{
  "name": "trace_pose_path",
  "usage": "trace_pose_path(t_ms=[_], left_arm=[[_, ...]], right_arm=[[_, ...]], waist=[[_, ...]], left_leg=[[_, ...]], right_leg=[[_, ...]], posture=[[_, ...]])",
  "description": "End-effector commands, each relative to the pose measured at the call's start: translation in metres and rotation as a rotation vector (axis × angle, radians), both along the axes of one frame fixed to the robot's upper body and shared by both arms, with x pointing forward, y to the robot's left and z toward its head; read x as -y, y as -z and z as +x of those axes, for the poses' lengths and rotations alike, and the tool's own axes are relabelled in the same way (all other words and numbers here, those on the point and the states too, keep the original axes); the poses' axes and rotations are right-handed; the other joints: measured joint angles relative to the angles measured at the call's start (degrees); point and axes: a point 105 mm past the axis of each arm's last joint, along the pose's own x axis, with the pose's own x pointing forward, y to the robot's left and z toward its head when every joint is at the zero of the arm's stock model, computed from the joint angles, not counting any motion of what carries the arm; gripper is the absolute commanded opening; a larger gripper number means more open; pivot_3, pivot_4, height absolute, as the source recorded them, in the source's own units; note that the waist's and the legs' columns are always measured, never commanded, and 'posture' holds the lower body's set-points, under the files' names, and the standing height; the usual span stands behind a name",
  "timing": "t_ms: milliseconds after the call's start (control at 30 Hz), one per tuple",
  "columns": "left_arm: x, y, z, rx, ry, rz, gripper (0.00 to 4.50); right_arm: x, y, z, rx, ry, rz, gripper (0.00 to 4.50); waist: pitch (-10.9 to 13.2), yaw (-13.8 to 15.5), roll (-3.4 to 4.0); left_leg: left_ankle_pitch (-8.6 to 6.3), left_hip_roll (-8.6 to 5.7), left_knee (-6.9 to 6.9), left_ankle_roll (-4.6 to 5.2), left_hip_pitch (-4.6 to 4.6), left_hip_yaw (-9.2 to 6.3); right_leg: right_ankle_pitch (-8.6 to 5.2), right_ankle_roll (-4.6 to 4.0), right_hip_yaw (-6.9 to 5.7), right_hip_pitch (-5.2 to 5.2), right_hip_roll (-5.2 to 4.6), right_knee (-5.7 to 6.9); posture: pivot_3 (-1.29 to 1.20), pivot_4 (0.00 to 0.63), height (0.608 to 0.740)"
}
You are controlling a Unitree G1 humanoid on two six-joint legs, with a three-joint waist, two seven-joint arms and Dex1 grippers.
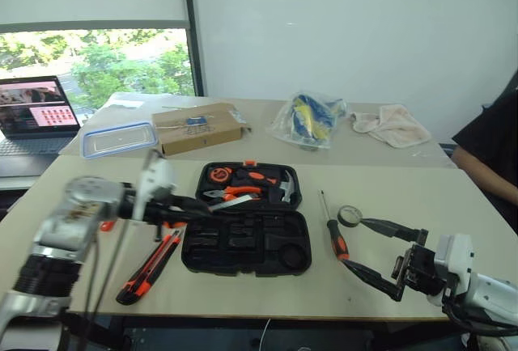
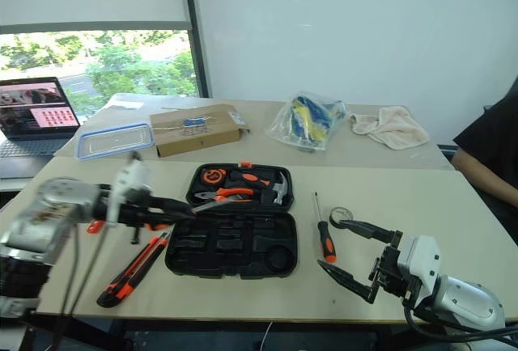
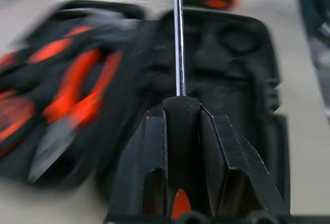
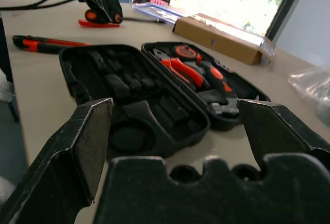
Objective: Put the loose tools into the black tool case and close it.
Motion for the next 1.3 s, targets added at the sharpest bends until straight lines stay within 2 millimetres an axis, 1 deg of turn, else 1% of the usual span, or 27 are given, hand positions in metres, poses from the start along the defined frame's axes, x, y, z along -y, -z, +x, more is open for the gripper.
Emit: trace_pose_path(t_ms=[33, 100, 233, 333, 500, 567, 667, 900, 1033, 1200, 1300], left_arm=[[0.03, 0.004, 0.003, 0.076, 0.077, 0.105, 0.46], [0.037, 0.012, 0.01, 0.088, 0.082, 0.157, 0.46], [0.04, 0.018, 0.022, 0.13, 0.069, 0.236, 0.46], [0.033, 0.017, 0.031, 0.151, 0.055, 0.285, 0.46], [0.026, 0.009, 0.039, 0.169, 0.029, 0.281, 0.46], [0.026, 0.008, 0.041, 0.169, 0.024, 0.273, 0.46], [0.027, 0.013, 0.043, 0.182, 0.032, 0.298, 0.46], [0.034, 0.02, 0.052, 0.202, 0.022, 0.294, 0.46], [0.041, 0.027, 0.049, 0.176, 0.043, 0.279, 0.46], [0.04, 0.034, 0.045, 0.154, 0.049, 0.291, 0.46], [0.034, 0.039, 0.049, 0.185, 0.045, 0.354, 0.46]], right_arm=[[0.0, -0.007, -0.006, 0.063, 0.01, -0.004, 4.5], [-0.002, -0.005, -0.007, 0.068, 0.018, 0.006, 4.5], [-0.005, -0.004, -0.009, 0.077, 0.027, 0.019, 4.5], [-0.005, -0.002, -0.012, 0.082, 0.036, 0.029, 4.5], [-0.006, 0.001, -0.014, 0.08, 0.047, 0.035, 4.5], [-0.006, 0.002, -0.014, 0.081, 0.049, 0.038, 4.5], [-0.008, 0.002, -0.014, 0.08, 0.047, 0.04, 4.5], [-0.013, 0.0, -0.011, 0.083, 0.037, 0.051, 4.5], [-0.016, 0.0, -0.013, 0.08, 0.032, 0.057, 4.5], [-0.016, -0.001, -0.012, 0.079, 0.035, 0.058, 4.5], [-0.016, -0.001, -0.011, 0.081, 0.035, 0.06, 4.5]], waist=[[0.0, -0.2, 0.0], [0.0, -0.1, 0.01], [0.0, -0.2, 0.02], [0.0, 0.1, 0.02], [0.0, 0.2, 0.04], [0.0, 0.1, 0.06], [0.0, 0.1, 0.06], [0.1, 0.3, 0.08], [0.1, 0.2, 0.08], [0.1, 0.2, 0.08], [0.1, 0.2, 0.08]], left_leg=[[0.0, 0.02, -0.03, 0.01, -0.02, 0.0], [-0.01, -0.01, -0.04, 0.03, 0.0, -0.04], [-0.05, 0.0, 0.02, 0.13, 0.04, 0.06], [-0.07, 0.01, 0.08, 0.17, 0.14, 0.03], [-0.2, 0.01, 0.2, 0.41, 0.06, 0.01], [-0.27, 0.0, 0.31, 0.53, 0.01, 0.01], [-0.37, -0.02, 0.38, 0.67, -0.02, 0.03], [-0.4, -0.06, 0.39, 0.72, -0.04, 0.05], [-0.4, -0.06, 0.38, 0.73, -0.05, 0.05], [-0.41, -0.06, 0.38, 0.73, -0.05, 0.06], [-0.41, -0.06, 0.38, 0.74, -0.05, 0.06]], right_leg=[[0.0, 0.0, 0.19, 0.0, 0.07, 0.02], [-0.02, 0.02, 0.28, 0.07, 0.07, 0.06], [-0.01, 0.05, 0.48, 0.04, 0.08, 0.08], [0.0, 0.06, 0.45, -0.09, 0.07, 0.1], [-0.03, 0.16, 0.46, -0.14, 0.01, 0.06], [-0.06, 0.25, 0.46, -0.14, -0.02, 0.06], [-0.06, 0.37, 0.49, -0.13, -0.07, 0.02], [-0.01, 0.48, 0.5, -0.06, -0.06, -0.2], [0.01, 0.49, 0.5, -0.06, -0.05, -0.25], [0.02, 0.51, 0.5, -0.05, -0.05, -0.27], [0.03, 0.52, 0.51, -0.04, -0.05, -0.28]], posture=[[0.0, 0.15, 0.74], [0.0, 0.15, 0.74], [0.0, 0.15, 0.74], [0.0, 0.15, 0.74], [0.0, 0.15, 0.74], [0.0, 0.15, 0.74], [0.0, 0.15, 0.74], [0.0, 0.15, 0.74], [0.0, 0.15, 0.74], [0.0, 0.15, 0.74], [0.0, 0.15, 0.74]])
